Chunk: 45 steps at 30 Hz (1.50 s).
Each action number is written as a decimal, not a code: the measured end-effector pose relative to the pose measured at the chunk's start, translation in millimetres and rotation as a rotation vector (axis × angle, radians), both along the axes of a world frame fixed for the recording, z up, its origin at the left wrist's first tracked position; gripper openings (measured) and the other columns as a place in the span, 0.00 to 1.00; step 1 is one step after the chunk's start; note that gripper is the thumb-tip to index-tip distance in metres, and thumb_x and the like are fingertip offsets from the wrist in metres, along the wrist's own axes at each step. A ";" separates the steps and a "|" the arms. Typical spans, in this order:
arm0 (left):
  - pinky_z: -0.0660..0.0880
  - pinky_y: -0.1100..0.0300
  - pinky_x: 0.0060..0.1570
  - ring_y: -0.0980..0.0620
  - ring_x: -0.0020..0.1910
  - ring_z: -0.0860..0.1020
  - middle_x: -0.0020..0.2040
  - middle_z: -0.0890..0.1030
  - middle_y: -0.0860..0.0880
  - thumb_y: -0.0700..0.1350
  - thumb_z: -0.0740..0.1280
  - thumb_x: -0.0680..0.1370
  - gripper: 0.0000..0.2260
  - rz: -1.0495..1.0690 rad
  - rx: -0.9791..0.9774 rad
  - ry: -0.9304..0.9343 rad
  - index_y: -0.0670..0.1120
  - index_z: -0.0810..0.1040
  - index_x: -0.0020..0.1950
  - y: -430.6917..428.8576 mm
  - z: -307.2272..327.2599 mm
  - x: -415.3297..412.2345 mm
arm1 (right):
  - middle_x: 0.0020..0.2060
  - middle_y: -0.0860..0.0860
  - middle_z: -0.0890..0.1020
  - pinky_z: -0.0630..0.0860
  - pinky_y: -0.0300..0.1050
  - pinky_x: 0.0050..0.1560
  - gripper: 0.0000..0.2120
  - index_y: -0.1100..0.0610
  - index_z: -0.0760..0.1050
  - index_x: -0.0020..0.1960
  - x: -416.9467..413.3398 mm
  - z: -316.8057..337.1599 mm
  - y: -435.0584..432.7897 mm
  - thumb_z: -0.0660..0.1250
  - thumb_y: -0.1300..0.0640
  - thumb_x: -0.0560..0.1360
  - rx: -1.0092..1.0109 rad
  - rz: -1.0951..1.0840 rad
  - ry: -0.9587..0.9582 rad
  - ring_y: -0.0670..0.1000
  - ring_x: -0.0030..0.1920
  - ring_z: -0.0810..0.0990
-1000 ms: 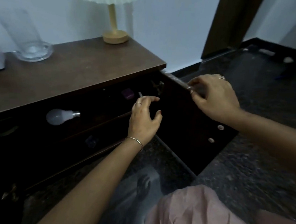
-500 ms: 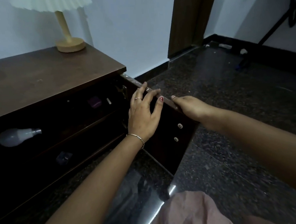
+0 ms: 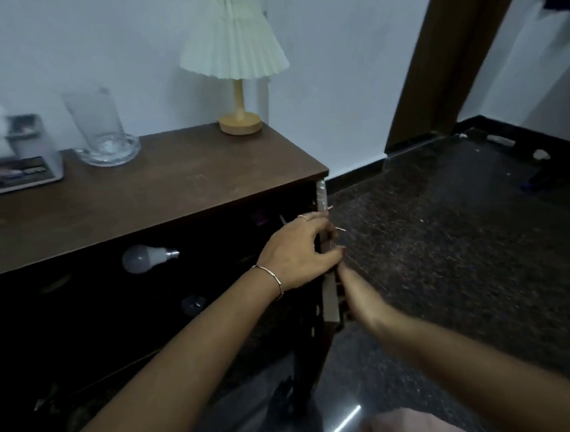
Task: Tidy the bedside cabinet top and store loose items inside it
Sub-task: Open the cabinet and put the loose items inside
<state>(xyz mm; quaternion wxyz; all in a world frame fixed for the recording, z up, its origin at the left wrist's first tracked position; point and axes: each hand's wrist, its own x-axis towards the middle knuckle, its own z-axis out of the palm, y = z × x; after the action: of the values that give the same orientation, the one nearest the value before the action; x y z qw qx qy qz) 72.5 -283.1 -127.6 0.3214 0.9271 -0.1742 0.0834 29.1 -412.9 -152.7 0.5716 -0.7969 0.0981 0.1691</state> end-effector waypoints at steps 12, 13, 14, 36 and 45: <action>0.49 0.51 0.76 0.44 0.77 0.52 0.77 0.59 0.45 0.47 0.68 0.72 0.32 0.282 0.608 -0.203 0.49 0.61 0.74 116.5 3.3 -25.6 | 0.55 0.51 0.80 0.73 0.48 0.59 0.15 0.56 0.70 0.62 3.5 -8.6 124.0 0.64 0.57 0.76 -0.118 0.390 -0.293 0.53 0.59 0.78; 0.51 0.50 0.75 0.43 0.77 0.53 0.77 0.59 0.44 0.46 0.69 0.71 0.34 0.352 0.637 -0.218 0.48 0.59 0.75 124.7 2.1 -28.0 | 0.52 0.50 0.80 0.73 0.47 0.58 0.13 0.56 0.70 0.59 8.9 -7.7 130.9 0.66 0.56 0.75 -0.119 0.381 -0.284 0.53 0.57 0.79; 0.53 0.49 0.75 0.43 0.77 0.55 0.76 0.59 0.43 0.47 0.70 0.71 0.36 0.416 0.655 -0.228 0.47 0.58 0.75 132.4 1.1 -29.9 | 0.50 0.49 0.80 0.73 0.48 0.57 0.13 0.56 0.71 0.57 14.8 -7.8 137.1 0.67 0.55 0.75 -0.114 0.371 -0.280 0.53 0.56 0.80; 0.56 0.54 0.73 0.51 0.75 0.60 0.76 0.63 0.52 0.44 0.71 0.72 0.33 0.573 0.535 -0.193 0.51 0.61 0.75 173.2 -3.2 -33.3 | 0.63 0.59 0.71 0.66 0.50 0.66 0.24 0.61 0.65 0.65 3.0 -17.0 188.5 0.67 0.60 0.71 -0.165 0.148 -0.365 0.61 0.64 0.70; 0.61 0.56 0.73 0.51 0.73 0.65 0.72 0.71 0.49 0.42 0.68 0.74 0.20 0.695 0.124 -0.148 0.49 0.75 0.67 207.8 11.8 -127.7 | 0.69 0.53 0.65 0.59 0.42 0.66 0.26 0.59 0.65 0.68 -93.2 -12.2 239.0 0.67 0.62 0.72 -0.059 0.398 -0.645 0.54 0.69 0.64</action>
<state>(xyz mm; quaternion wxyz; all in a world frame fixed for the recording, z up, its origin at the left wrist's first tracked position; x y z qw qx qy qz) -55.2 -75.3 -115.8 0.2036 0.9401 0.1237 0.2440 -64.1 -173.8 -164.9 0.5057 -0.8289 -0.2388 0.0146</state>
